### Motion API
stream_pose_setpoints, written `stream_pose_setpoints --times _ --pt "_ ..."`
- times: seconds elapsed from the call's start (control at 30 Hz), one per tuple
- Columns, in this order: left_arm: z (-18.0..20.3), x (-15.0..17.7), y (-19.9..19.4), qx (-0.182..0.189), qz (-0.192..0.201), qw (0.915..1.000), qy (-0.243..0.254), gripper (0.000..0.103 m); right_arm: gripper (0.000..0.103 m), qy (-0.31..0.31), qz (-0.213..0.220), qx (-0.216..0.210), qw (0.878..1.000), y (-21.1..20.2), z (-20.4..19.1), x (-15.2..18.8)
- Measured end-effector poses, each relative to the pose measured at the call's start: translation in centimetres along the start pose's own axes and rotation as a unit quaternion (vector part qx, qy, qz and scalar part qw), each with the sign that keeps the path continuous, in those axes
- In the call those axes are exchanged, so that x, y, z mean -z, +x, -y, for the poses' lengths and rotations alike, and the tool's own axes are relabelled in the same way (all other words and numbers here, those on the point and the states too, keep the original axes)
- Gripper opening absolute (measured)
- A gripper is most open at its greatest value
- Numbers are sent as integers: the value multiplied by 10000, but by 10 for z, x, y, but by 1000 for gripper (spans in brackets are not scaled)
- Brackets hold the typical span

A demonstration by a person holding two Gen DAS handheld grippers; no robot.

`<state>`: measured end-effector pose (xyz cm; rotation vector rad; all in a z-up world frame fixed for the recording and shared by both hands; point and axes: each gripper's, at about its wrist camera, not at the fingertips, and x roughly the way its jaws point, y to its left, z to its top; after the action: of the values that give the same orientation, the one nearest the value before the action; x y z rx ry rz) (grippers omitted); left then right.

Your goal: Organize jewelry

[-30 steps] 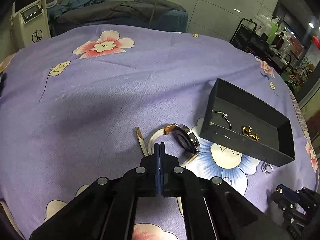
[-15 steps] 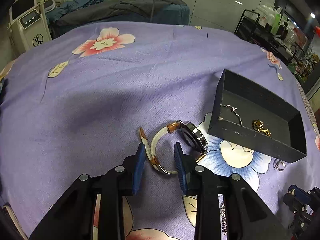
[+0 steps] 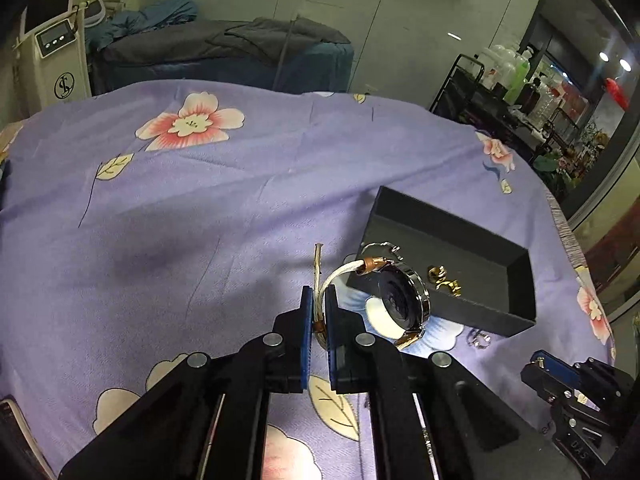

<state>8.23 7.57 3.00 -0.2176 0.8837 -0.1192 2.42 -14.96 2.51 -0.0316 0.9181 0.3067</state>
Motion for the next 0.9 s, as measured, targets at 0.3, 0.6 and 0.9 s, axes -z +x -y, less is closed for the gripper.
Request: stream_pose_setpoints --times 0.3,0.6,0.9 --pt "52 -30 19 161 41 9988 464 6 19 93 244 5 9997 5 17 -40" --pt "73 -35 42 -3 36 9969 780 11 23 56 191 233 9995 28 30 -50" --pt "40 -13 15 -172 90 9981 576 57 40 213 174 368 9989 6 40 -24"
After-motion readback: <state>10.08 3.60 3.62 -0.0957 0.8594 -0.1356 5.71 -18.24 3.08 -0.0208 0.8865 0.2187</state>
